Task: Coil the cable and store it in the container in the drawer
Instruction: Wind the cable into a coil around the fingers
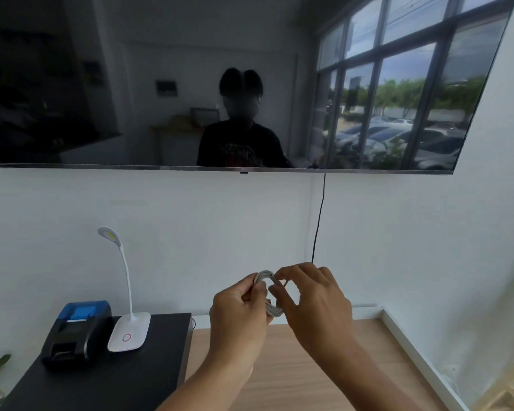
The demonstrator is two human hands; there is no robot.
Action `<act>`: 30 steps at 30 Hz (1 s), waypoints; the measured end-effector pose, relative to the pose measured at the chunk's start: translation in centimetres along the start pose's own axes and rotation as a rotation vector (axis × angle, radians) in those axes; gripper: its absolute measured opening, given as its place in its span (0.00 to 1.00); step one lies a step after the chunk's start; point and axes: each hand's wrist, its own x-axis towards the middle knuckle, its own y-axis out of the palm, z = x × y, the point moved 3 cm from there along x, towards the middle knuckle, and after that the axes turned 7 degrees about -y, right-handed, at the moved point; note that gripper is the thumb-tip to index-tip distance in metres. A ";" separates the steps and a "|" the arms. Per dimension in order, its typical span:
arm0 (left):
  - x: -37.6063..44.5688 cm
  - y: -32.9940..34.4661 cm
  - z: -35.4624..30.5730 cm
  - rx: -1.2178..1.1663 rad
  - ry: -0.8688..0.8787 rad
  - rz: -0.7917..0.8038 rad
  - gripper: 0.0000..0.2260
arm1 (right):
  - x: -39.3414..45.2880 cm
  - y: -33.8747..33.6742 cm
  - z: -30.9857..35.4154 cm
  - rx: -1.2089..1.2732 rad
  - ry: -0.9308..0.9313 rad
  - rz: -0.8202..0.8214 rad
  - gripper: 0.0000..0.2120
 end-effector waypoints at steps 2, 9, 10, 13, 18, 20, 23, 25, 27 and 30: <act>-0.1 0.3 -0.2 0.019 0.017 0.008 0.16 | 0.2 -0.1 -0.3 -0.026 0.019 0.016 0.08; -0.1 0.4 -0.6 0.129 0.104 -0.014 0.20 | 1.1 0.4 -1.6 0.137 0.022 0.120 0.05; 0.1 0.3 -0.5 0.121 0.099 -0.015 0.19 | 1.4 0.3 -2.0 0.263 0.028 0.140 0.05; 0.6 -0.3 0.2 0.003 0.008 -0.006 0.17 | 2.2 -0.1 -2.9 0.506 0.069 0.236 0.09; 0.8 -0.7 0.6 -0.106 -0.106 0.039 0.14 | 2.0 0.7 -3.0 0.860 0.223 0.258 0.09; 1.1 -0.9 0.7 -0.179 -0.168 0.012 0.12 | 1.4 0.9 -3.2 0.815 0.271 0.034 0.20; 1.3 -0.8 0.9 -0.227 -0.202 0.017 0.11 | 0.4 1.6 -2.8 0.694 0.175 -0.142 0.18; 1.3 -0.8 1.1 -0.211 -0.186 0.023 0.10 | 0.1 2.2 -2.4 0.700 0.122 -0.131 0.17; 1.3 -1.0 1.3 -0.156 -0.154 0.018 0.11 | 0.2 2.4 -2.1 0.614 0.053 -0.079 0.15; 1.3 -1.5 1.6 -0.033 -0.099 0.010 0.16 | 0.6 2.4 -2.0 0.472 -0.025 -0.003 0.11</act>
